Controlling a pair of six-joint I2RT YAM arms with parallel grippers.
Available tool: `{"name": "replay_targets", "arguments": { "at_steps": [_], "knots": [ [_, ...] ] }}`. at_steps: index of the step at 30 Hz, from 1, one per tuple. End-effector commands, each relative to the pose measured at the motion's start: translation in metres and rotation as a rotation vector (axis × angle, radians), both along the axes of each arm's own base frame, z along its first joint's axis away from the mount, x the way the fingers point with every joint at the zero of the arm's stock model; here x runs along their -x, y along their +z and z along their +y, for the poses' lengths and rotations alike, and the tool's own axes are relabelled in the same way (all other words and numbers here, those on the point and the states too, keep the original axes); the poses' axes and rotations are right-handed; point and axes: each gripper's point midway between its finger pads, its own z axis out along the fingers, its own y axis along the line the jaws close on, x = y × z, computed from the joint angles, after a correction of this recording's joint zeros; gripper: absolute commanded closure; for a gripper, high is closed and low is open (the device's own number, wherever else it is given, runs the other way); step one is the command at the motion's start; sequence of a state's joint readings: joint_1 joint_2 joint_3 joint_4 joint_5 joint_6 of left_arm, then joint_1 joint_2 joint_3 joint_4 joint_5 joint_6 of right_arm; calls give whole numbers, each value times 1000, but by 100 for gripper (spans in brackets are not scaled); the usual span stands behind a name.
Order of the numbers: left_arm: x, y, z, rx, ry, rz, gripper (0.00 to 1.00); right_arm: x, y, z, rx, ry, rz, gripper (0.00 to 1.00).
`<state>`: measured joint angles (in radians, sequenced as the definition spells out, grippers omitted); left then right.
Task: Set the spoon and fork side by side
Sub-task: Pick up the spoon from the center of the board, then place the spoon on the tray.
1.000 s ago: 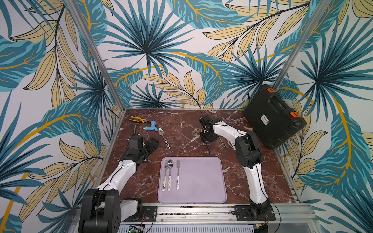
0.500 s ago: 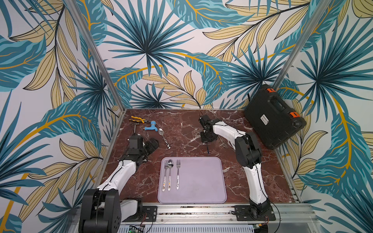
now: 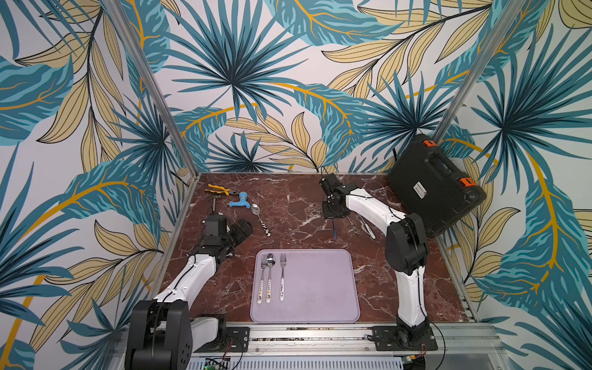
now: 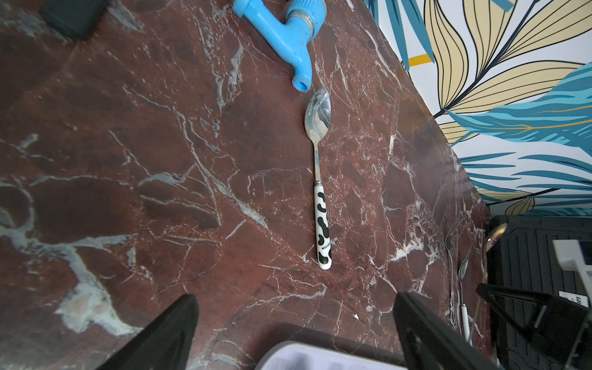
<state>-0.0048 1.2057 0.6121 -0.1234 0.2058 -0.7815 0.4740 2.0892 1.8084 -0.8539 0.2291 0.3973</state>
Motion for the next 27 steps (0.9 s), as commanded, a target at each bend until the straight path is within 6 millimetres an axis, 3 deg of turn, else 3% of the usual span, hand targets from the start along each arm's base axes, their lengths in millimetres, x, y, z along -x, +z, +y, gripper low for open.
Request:
{"name": "replay_targets", "arguments": {
  "at_steps": [1,8,16,27],
  "knots": [
    [1,0,3,-11,3,-3,0,19,11,2,23,3,9,100],
    [1,2,3,-11,3,-10,0,45,29,22,16,27,-7,100],
    [2,1,3,-11,1,-8,0,91,35,50,2,46,-12,100],
    [2,-1,3,-6,4,-3,0,167,15,87,-60,41,15,100]
  ]
}}
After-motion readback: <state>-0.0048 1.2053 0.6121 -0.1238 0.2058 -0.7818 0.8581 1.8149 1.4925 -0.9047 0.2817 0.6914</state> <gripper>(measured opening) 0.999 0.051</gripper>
